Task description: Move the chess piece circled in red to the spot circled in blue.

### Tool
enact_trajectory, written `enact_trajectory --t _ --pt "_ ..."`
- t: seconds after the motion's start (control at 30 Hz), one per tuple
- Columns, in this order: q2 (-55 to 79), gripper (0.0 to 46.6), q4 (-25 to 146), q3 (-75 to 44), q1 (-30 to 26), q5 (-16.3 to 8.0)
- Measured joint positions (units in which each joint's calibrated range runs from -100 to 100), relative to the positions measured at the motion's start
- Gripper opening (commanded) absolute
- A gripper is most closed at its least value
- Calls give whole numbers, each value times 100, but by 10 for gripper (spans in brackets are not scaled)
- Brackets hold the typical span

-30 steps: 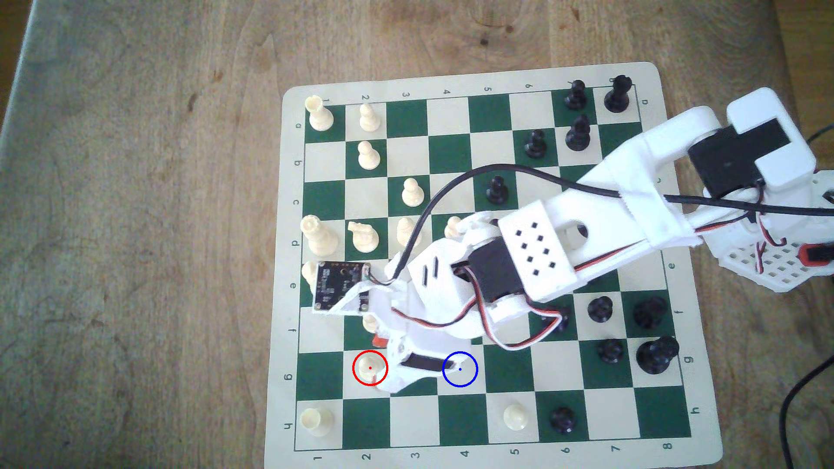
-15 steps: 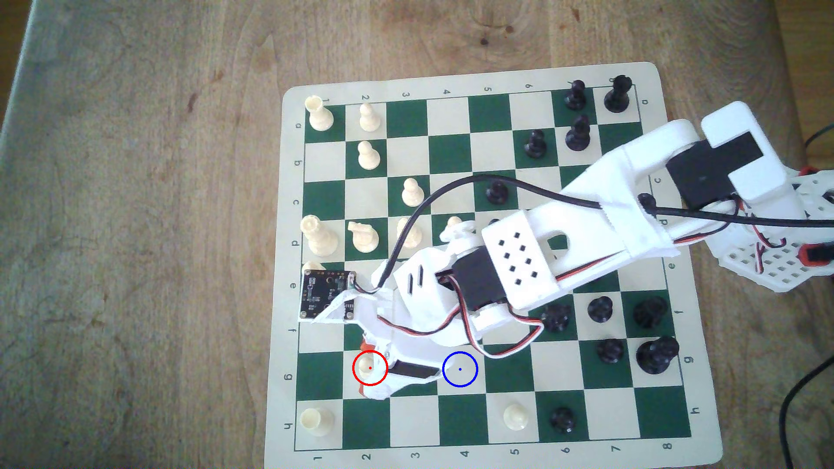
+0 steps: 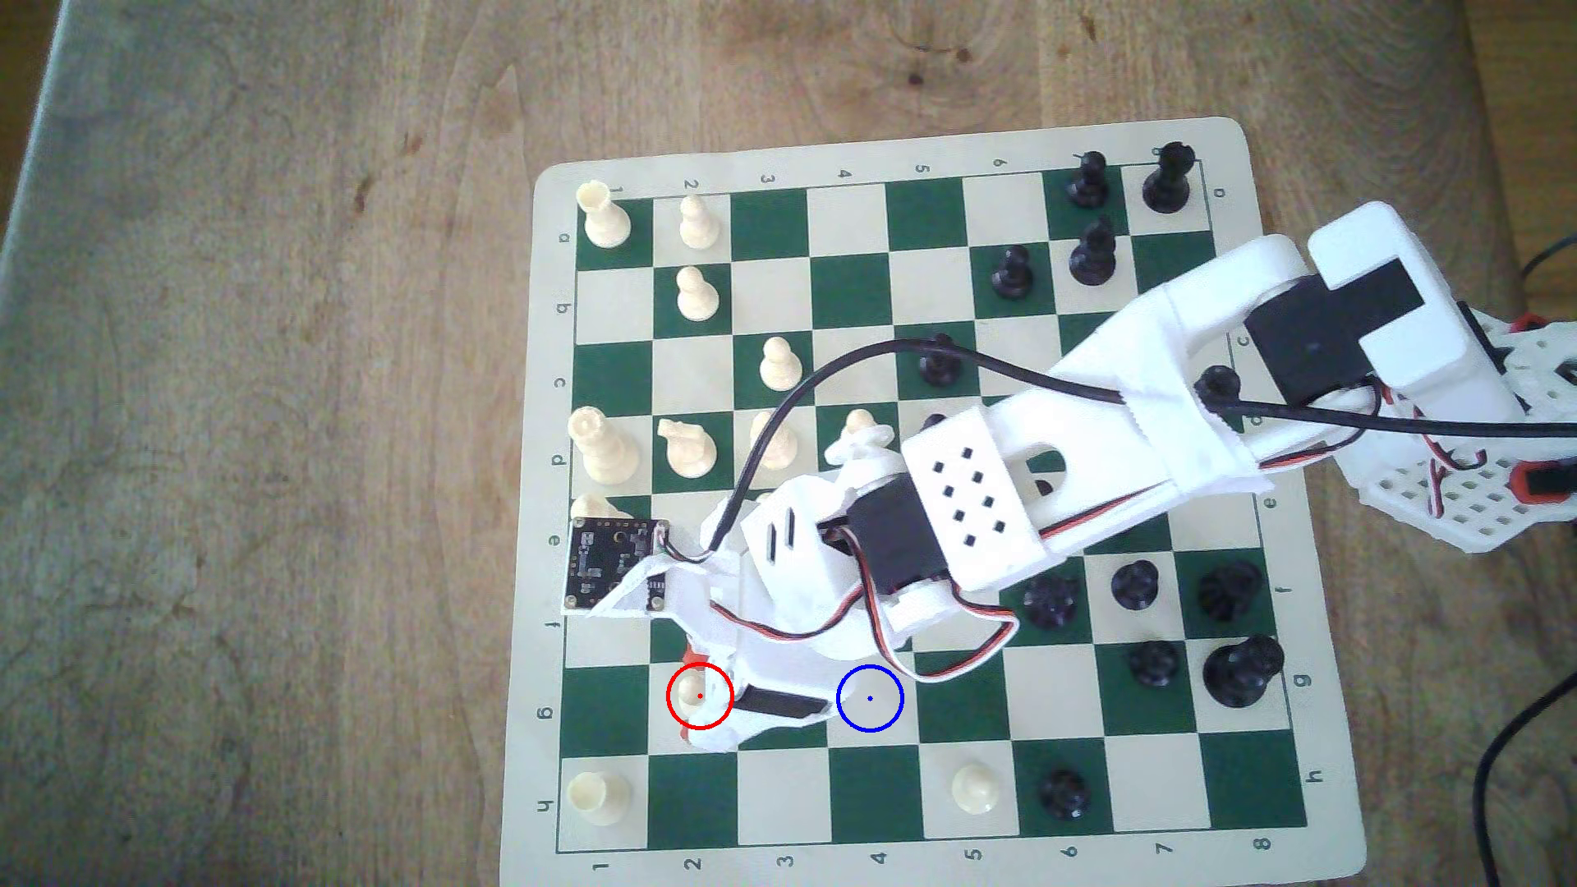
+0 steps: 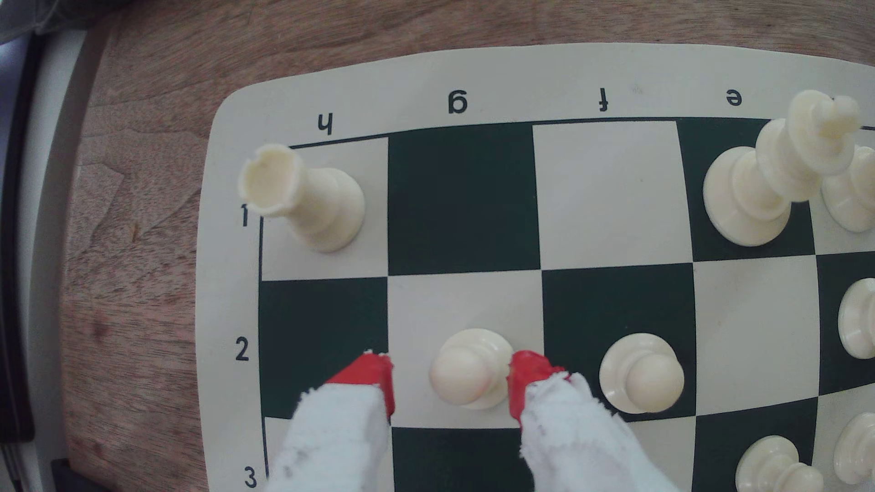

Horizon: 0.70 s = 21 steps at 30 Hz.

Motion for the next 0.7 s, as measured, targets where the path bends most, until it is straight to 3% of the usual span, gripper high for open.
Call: enact_trajectory --t 0.17,0.37,0.57,0.7 --pt "0 111 0 0 0 0" --pt "8 56 0 -154 0 0" --pt "134 49 0 -154 0 0" --pt "134 3 0 -154 0 0"
